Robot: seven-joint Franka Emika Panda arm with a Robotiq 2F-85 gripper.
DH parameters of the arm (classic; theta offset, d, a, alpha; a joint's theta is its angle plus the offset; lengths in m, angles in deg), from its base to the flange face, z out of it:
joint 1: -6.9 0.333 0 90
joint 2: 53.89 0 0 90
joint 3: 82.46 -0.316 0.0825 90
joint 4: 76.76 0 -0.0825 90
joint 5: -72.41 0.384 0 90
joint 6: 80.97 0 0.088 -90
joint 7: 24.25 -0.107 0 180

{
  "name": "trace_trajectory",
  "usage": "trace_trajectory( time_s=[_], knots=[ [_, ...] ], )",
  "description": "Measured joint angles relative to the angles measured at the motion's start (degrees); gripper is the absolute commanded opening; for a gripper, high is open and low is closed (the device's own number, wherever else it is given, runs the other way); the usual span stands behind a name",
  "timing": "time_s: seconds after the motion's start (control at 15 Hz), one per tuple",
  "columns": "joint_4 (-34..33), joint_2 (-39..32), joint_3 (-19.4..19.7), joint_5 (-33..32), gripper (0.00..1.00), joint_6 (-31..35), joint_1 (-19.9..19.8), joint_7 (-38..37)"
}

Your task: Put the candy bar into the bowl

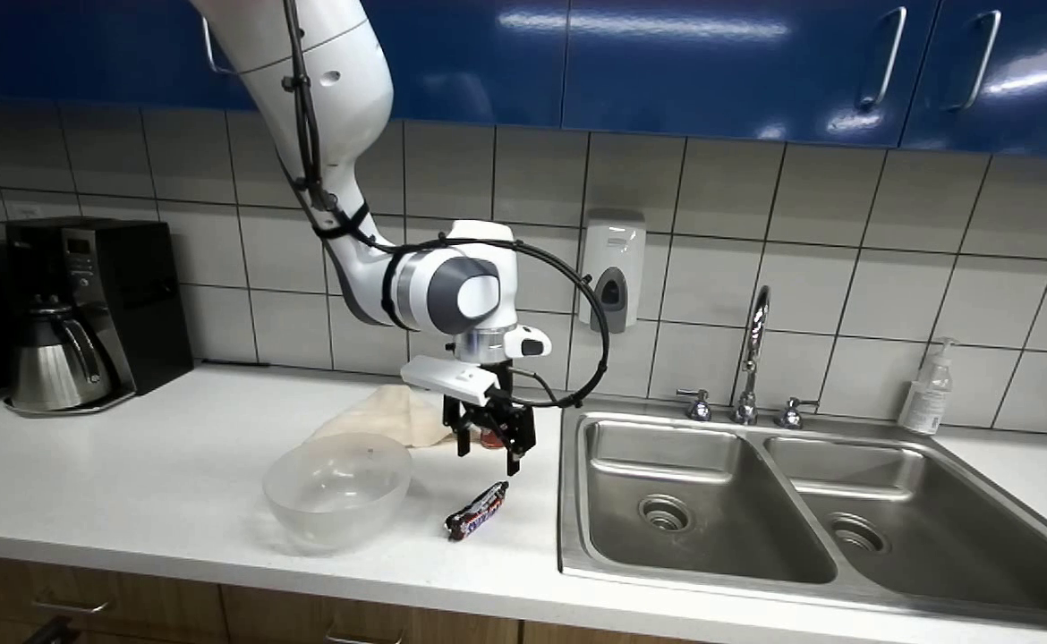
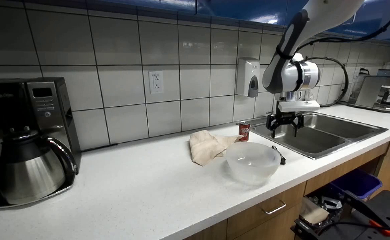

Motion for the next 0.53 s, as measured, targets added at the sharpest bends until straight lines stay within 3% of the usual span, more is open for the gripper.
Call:
trace_trajectory(
  time_s=[0.53],
  knots=[
    [-2.9,-4.9,-0.1,0.0,1.0,0.0,-0.4,0.0]
  ],
)
